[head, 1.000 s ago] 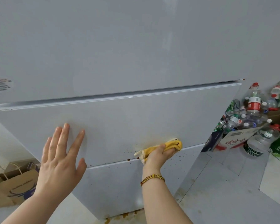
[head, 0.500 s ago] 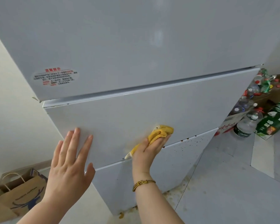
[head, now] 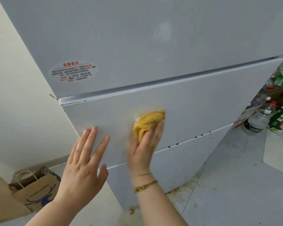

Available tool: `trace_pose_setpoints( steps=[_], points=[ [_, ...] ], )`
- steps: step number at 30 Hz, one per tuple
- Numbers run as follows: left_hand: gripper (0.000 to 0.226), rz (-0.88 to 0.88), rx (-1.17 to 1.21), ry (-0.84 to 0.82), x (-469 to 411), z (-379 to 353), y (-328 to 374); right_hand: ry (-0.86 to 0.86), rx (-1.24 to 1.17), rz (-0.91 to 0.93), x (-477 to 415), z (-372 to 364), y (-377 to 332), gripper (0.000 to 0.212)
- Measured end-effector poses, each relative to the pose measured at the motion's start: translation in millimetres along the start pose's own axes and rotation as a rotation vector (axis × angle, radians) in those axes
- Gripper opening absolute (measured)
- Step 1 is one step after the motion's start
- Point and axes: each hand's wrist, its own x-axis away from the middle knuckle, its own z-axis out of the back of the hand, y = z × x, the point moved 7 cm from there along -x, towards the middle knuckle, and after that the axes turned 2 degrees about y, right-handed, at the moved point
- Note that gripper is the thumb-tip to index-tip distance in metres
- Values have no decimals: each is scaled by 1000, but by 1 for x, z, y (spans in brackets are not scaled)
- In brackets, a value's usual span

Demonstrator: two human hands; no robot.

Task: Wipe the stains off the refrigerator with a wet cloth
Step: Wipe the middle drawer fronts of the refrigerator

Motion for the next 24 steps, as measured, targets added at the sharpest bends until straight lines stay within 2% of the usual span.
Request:
trace_pose_setpoints(
  steps=[1, 3, 5, 6, 7, 10, 13, 16, 18, 19, 20, 23, 24],
  points=[
    [56, -29, 29, 23, 1, 2, 0, 47, 16, 2, -15, 11, 9, 50],
    [52, -55, 112, 99, 3, 11, -2, 177, -46, -173, -45, 30, 30, 59],
    [67, 6, 205, 204, 5, 26, -9, 321, -140, -434, -60, 41, 44, 67],
    [74, 60, 254, 246, 6, 33, -14, 358, -162, -512, -62, 39, 42, 68],
    [78, 116, 299, 266, 7, 38, -19, 375, -149, -516, -62, 36, 34, 67],
    [82, 206, 383, 197, 7, 38, -27, 289, -42, -264, -37, 10, -13, 62],
    [87, 202, 426, 120, 1, 31, -21, 22, 31, 42, 6, -26, -65, 51],
    [89, 210, 481, 111, -3, 26, -14, -130, 94, 343, 12, -29, -71, 46],
    [88, 277, 564, 120, -4, 27, -14, -113, 161, 496, -1, -16, -55, 43],
    [88, 295, 621, 124, -4, 28, -13, -78, 181, 482, -12, -7, -44, 43],
    [88, 290, 674, 131, -4, 30, -12, -25, 168, 386, -24, 0, -34, 45],
    [89, 281, 792, 125, -4, 34, -14, 209, 24, -71, -45, 12, -19, 47],
    [90, 298, 837, 126, -4, 36, -15, 243, 0, -153, -44, 8, -25, 47]
  ],
)
